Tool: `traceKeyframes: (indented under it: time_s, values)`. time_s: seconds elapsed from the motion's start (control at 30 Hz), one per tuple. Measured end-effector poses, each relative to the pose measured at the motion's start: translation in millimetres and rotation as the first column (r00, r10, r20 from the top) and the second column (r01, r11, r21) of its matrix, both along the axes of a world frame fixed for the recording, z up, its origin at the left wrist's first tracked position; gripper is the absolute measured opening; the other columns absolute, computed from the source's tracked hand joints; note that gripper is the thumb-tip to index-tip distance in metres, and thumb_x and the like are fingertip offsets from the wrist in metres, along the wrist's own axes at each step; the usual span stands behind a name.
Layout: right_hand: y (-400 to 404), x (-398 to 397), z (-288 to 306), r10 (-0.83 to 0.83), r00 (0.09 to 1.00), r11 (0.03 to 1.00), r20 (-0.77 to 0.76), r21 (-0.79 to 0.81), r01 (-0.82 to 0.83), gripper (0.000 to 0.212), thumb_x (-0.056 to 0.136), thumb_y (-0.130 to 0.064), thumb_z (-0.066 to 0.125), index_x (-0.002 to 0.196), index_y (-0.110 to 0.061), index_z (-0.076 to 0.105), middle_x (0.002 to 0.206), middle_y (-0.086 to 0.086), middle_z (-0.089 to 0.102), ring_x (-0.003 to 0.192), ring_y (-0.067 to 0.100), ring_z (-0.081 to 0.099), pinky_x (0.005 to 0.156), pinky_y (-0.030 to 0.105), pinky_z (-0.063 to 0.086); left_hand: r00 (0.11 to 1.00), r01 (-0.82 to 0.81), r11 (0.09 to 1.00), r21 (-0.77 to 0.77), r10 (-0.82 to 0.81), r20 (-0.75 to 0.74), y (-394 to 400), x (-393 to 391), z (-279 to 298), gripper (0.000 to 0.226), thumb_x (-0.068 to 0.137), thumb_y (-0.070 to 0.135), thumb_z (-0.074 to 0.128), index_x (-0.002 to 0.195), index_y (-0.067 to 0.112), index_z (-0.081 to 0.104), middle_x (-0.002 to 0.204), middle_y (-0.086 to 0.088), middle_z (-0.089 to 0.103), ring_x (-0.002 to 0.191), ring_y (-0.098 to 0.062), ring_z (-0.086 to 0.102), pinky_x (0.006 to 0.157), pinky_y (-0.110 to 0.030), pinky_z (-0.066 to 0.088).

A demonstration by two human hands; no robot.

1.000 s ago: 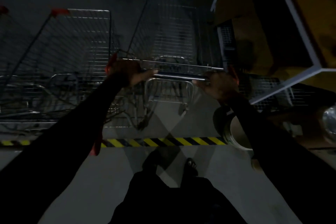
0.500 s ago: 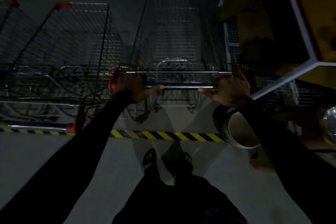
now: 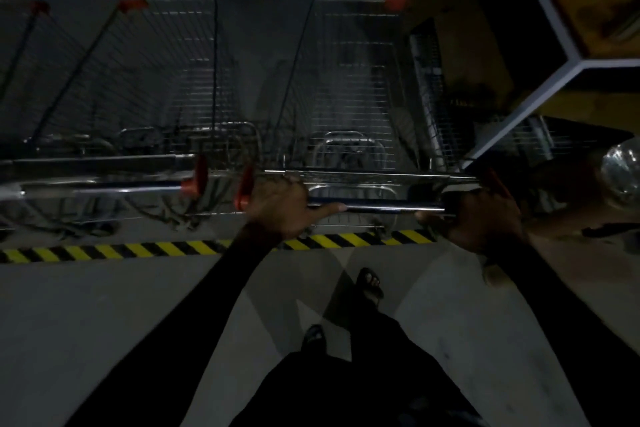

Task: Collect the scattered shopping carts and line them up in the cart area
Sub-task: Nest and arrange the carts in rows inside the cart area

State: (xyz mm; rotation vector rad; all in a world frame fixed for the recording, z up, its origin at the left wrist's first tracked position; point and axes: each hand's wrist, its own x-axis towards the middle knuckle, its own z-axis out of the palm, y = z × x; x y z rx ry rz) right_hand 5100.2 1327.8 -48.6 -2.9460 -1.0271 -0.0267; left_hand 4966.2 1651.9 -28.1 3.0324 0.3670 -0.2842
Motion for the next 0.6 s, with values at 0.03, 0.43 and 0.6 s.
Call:
traceKeyframes:
  time_s: [0.03,0.43,0.6]
  values:
    - [-6.8,-14.1,-2.0,0.009,1.000,1.000,-0.008,-0.013,-0.009,0.086,0.087,-0.093,0.022,0.098,-0.029,0.078,0.093,0.008,0.079,0.112,0.033,0.072,0.118,0.062,0.033,1.000,0.002,1.000,0.003,-0.002,-0.001,-5.6,-15.8,-1.0,0.093,0.075,0.101,0.018,0.058,0.018,0.056,0.056,0.003,0.043,0.065,-0.019,0.059,0.073,-0.033,0.045]
    - [-27.3,-161.2,9.4,-0.011,0.994,0.997,-0.113,-0.083,0.001,0.082,0.068,-0.107,0.005,0.059,-0.035,0.042,0.069,0.001,0.071,0.073,0.031,0.073,0.066,0.035,0.047,0.898,0.130,0.972,0.196,-0.199,0.393,-35.5,-164.0,-45.0,0.049,0.085,0.061,0.065,0.065,0.017,0.064,0.058,-0.009,0.058,0.047,-0.031,0.059,0.048,-0.030,0.042]
    - [-41.5,-190.4,25.5,0.020,0.988,0.992,-0.154,-0.124,-0.040,0.084,0.078,-0.099,0.016,0.081,-0.030,0.064,0.082,-0.002,0.073,0.082,0.026,0.073,0.065,0.032,0.041,0.994,0.042,0.986,0.163,-0.057,0.089,-56.8,-190.4,-25.4,0.087,0.081,0.096,0.037,0.076,0.018,0.074,0.076,-0.008,0.073,0.072,-0.031,0.074,0.071,-0.035,0.054]
